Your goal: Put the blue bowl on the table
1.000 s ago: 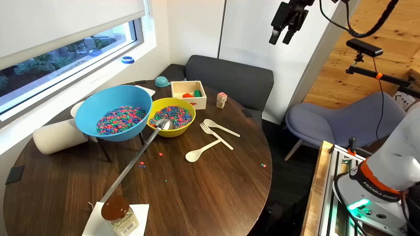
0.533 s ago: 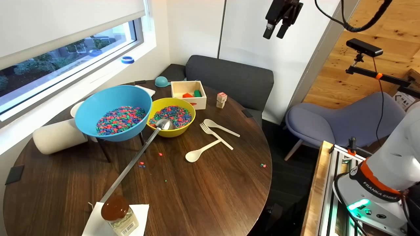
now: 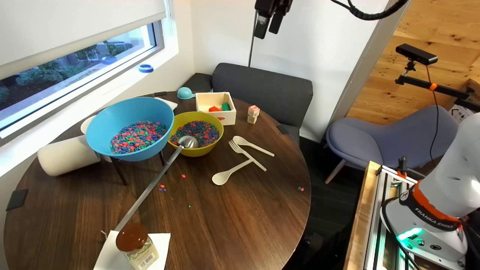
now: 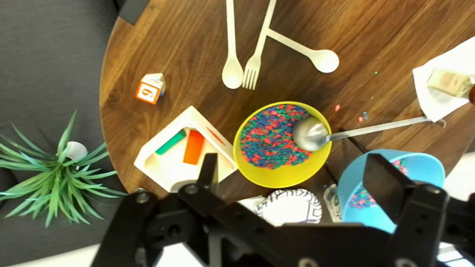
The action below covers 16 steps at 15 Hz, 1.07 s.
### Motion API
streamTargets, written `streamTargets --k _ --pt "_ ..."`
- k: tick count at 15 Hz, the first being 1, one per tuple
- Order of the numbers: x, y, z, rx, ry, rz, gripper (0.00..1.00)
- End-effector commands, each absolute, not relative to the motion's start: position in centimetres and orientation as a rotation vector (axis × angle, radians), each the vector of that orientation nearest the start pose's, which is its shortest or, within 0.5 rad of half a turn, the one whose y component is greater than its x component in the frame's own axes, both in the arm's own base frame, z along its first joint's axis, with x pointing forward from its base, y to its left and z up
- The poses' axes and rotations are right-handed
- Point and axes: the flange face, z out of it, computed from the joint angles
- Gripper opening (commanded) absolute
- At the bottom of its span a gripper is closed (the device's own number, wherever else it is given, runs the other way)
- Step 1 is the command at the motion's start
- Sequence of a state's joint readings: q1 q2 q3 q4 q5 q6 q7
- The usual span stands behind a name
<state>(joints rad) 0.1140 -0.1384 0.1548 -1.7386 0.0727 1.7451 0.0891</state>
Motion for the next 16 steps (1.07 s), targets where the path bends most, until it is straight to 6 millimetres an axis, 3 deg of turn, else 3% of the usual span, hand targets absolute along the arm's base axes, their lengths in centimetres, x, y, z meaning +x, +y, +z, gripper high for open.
streamTargets --k 1,6,12,14,15,16 --pt "53.8 19.7 62.2 -3.049 -0.295 -0.186 1.00" --pt "58.6 23.7 57.5 -2.965 -0.124 -0.032 1.00" --pt "64.4 26.0 51.5 -2.920 0.039 0.020 1.00" --pt "65.8 26.6 51.0 -2.935 0.024 -0.029 1.00" --pt "64.4 25.5 51.1 -2.924 0.002 0.012 1.00" --pt "65.0 25.8 50.7 -2.925 0.000 0.001 1.00"
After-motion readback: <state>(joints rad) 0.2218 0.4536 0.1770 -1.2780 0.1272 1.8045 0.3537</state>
